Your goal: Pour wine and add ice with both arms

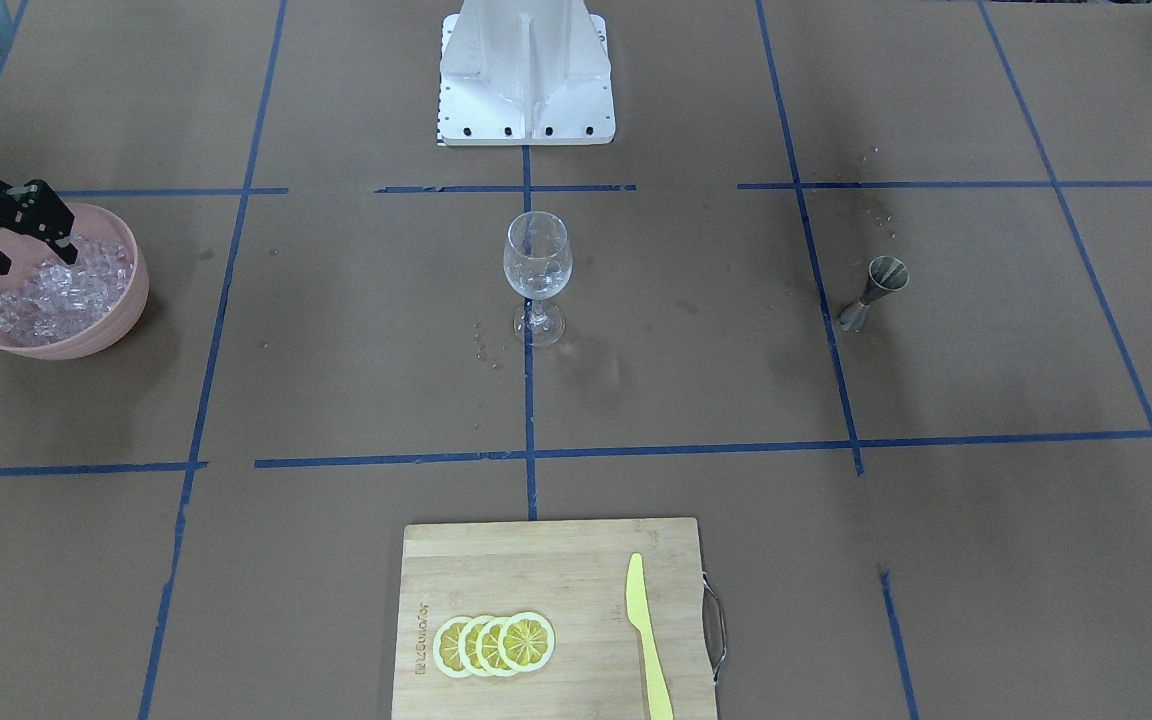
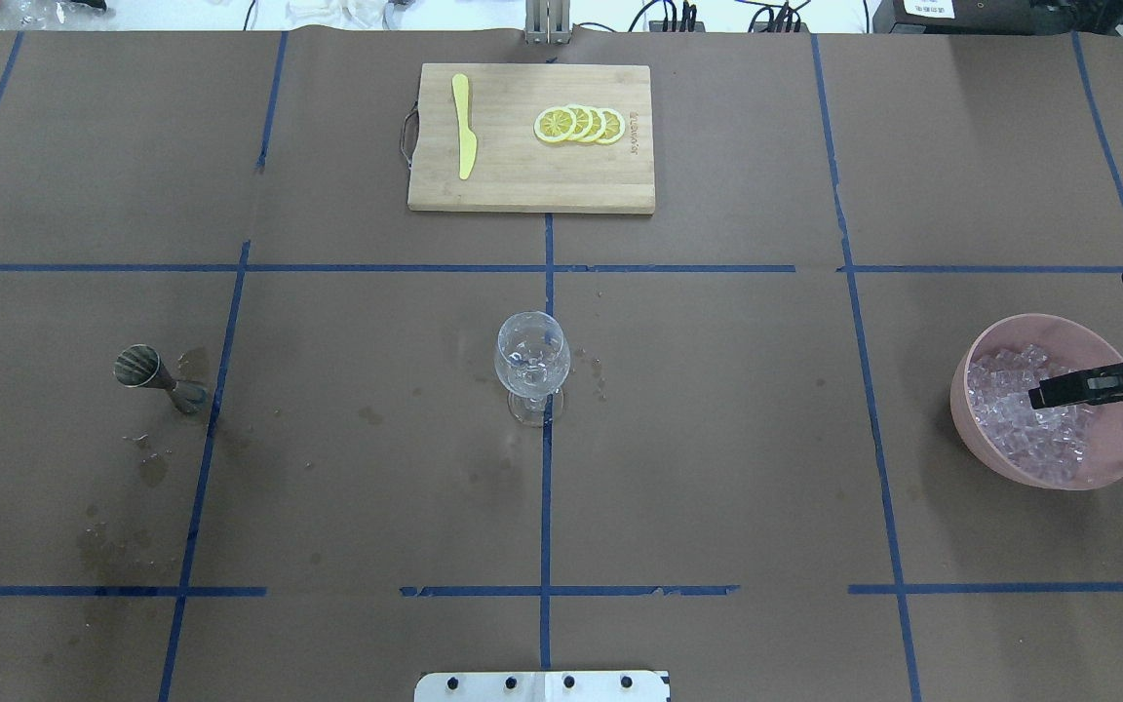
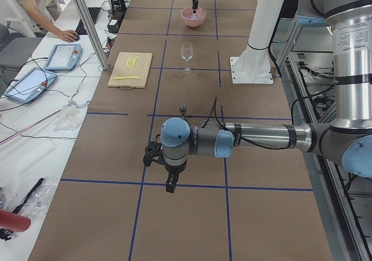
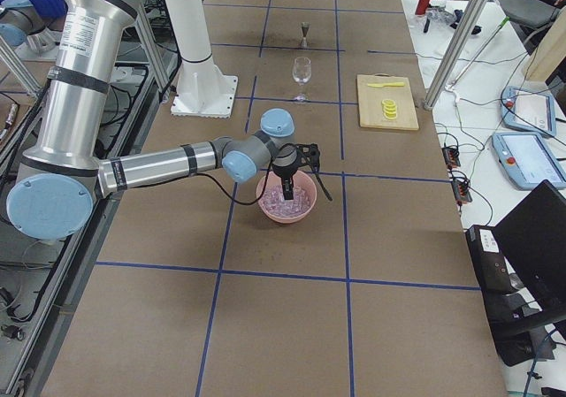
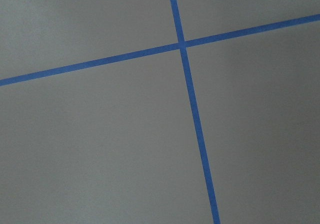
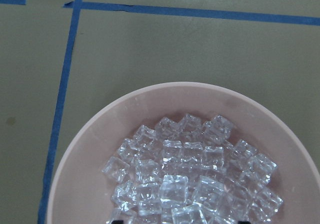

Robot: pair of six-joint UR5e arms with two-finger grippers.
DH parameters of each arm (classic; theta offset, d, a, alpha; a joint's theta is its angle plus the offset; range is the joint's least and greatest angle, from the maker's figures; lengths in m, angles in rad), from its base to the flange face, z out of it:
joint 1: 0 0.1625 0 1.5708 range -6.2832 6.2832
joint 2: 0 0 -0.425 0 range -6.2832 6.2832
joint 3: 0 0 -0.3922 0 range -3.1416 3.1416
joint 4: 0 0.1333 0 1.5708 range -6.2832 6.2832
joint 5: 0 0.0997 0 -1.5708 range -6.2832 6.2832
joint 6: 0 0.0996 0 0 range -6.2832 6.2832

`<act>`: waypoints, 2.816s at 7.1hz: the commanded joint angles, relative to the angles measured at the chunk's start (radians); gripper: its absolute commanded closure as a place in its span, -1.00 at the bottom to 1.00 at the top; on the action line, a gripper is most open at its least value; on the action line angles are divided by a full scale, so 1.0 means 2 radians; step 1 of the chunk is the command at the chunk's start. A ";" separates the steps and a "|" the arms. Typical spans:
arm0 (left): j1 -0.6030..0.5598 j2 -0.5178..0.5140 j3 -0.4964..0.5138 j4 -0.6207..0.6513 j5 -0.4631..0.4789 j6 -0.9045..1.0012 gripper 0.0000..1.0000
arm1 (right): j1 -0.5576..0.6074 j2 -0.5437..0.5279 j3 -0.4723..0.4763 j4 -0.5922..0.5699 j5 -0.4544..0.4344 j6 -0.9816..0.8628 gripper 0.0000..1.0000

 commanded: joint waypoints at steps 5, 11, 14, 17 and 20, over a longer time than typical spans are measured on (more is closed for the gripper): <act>0.000 0.001 -0.002 -0.015 0.000 0.001 -1.00 | -0.024 0.001 -0.026 0.031 -0.012 -0.005 0.40; 0.000 0.000 -0.002 -0.029 0.001 0.002 -1.00 | -0.017 0.081 0.086 -0.135 -0.002 -0.041 1.00; -0.002 -0.002 -0.007 -0.026 0.001 0.002 -1.00 | -0.029 0.233 0.109 -0.287 -0.003 -0.006 1.00; -0.003 -0.002 -0.015 -0.026 0.001 0.002 -1.00 | -0.128 0.453 0.095 -0.471 -0.086 0.137 1.00; -0.002 -0.002 -0.017 -0.027 0.001 0.002 -1.00 | -0.200 0.561 0.006 -0.478 -0.168 0.221 1.00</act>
